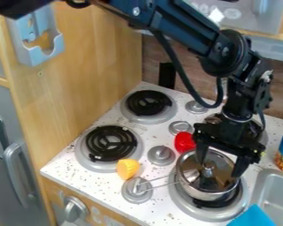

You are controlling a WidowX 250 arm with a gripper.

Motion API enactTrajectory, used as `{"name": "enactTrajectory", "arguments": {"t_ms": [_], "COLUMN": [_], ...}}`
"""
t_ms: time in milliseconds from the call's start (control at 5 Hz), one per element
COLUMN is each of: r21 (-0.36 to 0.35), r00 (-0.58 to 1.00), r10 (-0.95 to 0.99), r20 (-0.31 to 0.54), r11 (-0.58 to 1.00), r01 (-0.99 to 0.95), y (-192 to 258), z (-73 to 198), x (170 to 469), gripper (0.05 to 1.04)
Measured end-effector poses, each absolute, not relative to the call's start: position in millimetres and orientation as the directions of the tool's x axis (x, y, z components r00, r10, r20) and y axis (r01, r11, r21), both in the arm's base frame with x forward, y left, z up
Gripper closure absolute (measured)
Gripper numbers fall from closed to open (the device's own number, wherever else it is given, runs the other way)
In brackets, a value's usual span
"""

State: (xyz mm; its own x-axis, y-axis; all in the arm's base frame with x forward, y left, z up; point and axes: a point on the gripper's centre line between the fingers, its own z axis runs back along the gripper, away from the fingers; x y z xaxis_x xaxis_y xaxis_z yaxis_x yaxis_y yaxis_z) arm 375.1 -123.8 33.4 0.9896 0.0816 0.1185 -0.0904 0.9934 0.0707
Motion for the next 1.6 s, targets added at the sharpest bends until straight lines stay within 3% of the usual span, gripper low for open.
{"name": "enactTrajectory", "arguments": {"t_ms": [400,800,1000,1400,1600], "r21": [0.083,0.084,0.091,0.097,0.071], "r00": [0.989,0.989,0.989,0.984,0.964], "r10": [0.103,0.111,0.106,0.147,0.225], "r20": [0.102,0.097,0.101,0.101,0.141], "r11": [0.990,0.989,0.989,0.983,0.969], "r01": [-0.112,-0.120,-0.115,-0.157,-0.237], "y": [-113,-115,-115,-103,-88], "z": [27,23,23,24,43], "x": [377,378,378,372,370], "gripper": [0.134,0.692,0.764,0.764,0.764]}}
